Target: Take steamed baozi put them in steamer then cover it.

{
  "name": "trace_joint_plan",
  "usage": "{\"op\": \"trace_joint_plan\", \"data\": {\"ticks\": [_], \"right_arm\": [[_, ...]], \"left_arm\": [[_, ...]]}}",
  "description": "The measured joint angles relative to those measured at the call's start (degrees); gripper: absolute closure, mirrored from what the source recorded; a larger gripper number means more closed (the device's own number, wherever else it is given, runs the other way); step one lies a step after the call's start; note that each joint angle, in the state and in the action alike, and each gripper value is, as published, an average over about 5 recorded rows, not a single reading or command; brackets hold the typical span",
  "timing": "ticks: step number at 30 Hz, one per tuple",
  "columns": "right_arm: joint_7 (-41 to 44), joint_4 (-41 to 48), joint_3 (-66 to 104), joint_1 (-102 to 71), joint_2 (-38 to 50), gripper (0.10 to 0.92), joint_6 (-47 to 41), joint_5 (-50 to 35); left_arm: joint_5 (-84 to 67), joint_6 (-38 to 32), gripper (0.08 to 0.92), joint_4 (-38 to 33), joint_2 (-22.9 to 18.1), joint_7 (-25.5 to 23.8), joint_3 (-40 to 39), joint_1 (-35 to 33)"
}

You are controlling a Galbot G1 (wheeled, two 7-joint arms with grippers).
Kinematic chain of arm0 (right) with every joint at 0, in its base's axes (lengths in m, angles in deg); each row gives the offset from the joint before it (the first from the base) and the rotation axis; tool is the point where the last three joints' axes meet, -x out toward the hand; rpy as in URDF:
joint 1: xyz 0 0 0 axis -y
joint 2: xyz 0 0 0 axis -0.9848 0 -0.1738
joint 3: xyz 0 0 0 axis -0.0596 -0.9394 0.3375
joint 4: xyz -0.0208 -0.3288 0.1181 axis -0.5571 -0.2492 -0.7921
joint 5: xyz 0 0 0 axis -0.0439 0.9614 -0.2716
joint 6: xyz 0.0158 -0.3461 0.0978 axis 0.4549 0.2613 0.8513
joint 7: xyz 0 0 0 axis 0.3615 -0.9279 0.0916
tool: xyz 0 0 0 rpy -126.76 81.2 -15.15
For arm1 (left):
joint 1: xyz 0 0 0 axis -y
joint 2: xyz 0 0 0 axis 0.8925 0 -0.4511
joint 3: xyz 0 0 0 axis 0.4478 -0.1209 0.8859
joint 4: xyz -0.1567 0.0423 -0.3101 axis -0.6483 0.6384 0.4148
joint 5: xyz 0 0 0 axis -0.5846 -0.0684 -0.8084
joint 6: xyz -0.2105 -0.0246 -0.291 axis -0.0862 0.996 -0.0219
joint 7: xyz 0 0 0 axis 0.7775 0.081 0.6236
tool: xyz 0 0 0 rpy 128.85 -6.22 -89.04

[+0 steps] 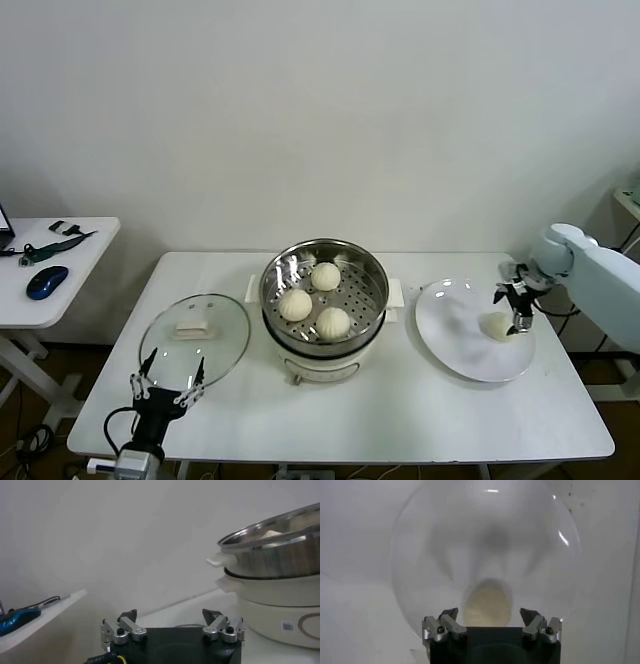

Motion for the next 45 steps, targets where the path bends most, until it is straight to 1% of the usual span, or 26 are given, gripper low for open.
{"op": "trace_joint_plan", "data": {"ticks": [10, 18, 20, 26, 32, 39, 45], "right_arm": [[-0.58, 6.44, 5.26, -2.68, -3.36, 0.203, 3.06, 5.24], [-0.36, 10.11, 7.74, -3.64, -5.73, 0.206, 4.39, 7.80], [-0.20, 10.71, 8.07, -3.75, -6.20, 0.224, 4.60, 8.17], [0.33, 11.71, 8.63, -3.81, -6.95, 0.323, 5.08, 8.91], [0.61, 11.78, 8.72, -3.75, -6.98, 0.372, 5.34, 9.10], [0.92, 10.63, 5.84, -1.24, -6.40, 0.380, 4.83, 6.38], [1.06, 7.94, -2.47, 6.34, -6.47, 0.381, 2.40, -2.13]], "left_arm": [[0.42, -0.07, 0.177, 0.33, -0.18, 0.04, -0.18, -0.05], [0.67, -0.09, 0.177, 0.45, -0.26, 0.06, -0.21, -0.06], [0.72, -0.09, 0.177, 0.46, -0.27, 0.06, -0.23, -0.02], [0.76, -0.10, 0.177, 0.46, -0.28, 0.07, -0.16, -0.04], [0.75, -0.14, 0.177, 0.51, -0.28, 0.08, -0.12, -0.05], [0.76, -0.16, 0.177, 0.35, -0.26, 0.08, -0.27, 0.02], [0.81, -0.39, 0.177, 0.42, -0.36, 0.07, -0.76, 0.08]]}}
